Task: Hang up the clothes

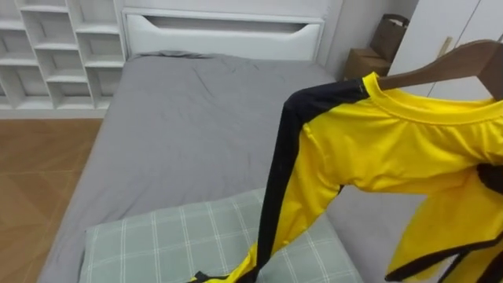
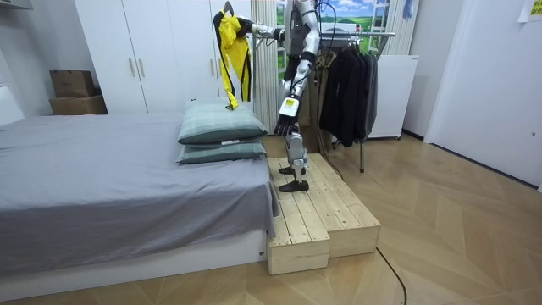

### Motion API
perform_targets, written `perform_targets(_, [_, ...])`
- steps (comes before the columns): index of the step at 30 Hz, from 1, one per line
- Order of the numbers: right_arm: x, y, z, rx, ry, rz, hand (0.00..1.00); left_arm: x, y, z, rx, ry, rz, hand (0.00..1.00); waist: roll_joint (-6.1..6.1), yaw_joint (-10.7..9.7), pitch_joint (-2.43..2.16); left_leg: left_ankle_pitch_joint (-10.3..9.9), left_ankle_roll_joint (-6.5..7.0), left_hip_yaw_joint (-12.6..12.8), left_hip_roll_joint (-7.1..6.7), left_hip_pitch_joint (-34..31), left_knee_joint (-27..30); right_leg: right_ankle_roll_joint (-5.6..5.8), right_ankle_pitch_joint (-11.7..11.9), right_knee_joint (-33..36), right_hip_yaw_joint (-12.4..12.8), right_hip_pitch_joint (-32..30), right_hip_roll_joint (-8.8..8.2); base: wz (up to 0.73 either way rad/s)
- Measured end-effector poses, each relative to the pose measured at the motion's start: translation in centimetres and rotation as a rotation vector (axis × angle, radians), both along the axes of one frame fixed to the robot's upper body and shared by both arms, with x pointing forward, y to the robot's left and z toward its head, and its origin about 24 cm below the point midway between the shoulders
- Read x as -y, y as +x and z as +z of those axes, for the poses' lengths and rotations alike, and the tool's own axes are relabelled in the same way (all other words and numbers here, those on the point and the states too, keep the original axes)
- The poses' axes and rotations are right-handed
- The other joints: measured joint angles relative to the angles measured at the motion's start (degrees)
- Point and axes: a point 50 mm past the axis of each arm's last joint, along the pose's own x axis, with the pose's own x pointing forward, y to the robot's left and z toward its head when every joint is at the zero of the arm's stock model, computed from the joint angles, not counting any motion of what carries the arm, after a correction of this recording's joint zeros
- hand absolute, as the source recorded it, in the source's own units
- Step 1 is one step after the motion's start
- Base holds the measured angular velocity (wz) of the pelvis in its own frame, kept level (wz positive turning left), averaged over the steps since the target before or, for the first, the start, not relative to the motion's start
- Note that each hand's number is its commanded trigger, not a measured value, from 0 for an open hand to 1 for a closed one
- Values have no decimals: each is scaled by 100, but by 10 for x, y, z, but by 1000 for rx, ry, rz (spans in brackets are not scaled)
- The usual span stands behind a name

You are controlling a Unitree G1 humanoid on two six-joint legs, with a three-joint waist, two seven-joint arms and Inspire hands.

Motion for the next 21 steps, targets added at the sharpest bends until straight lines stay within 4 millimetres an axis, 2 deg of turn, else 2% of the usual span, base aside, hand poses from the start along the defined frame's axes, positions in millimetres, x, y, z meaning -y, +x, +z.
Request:
perform_targets(6, [-2, 0, 4, 1, -26, -14, 100, 3, -2, -2, -14, -25, 32, 0, 30, 14, 13, -2, -2, 3, 4, 4, -1, 3, -1, 3, -13, -3, -3, 0])
perform_targets(10, [-12, -2, 18, 36, -83, 3, 100, 5, -9, -4, -42, -31, 61, 0, 39, 9, 10, -1, -2, 14, 8, 28, -44, 1, -12, 27, 1, -38, 4, -1])
perform_targets(13, [-24, -2, 26, 65, -106, 40, 100, 4, -11, -4, -45, -35, 91, 0, -36, 1, 36, -1, -3, 15, 9, 19, -42, -2, -22, 38, 0, -53, 4, 0])
perform_targets(17, [-30, -5, 26, 64, -116, 63, 100, 5, -11, -5, -35, -45, 118, 0, -187, 22, 33, -3, -1, 6, 2, -13, -23, -2, -22, 35, -21, -63, -8, 2])
perform_targets(21, [-34, -6, 21, 46, -119, 81, 100, 6, -12, -5, -39, -51, 119, 0, -229, 27, 13, -27, 14, -1, 6, -73, 39, -1, -21, 43, -42, -82, -11, 2])
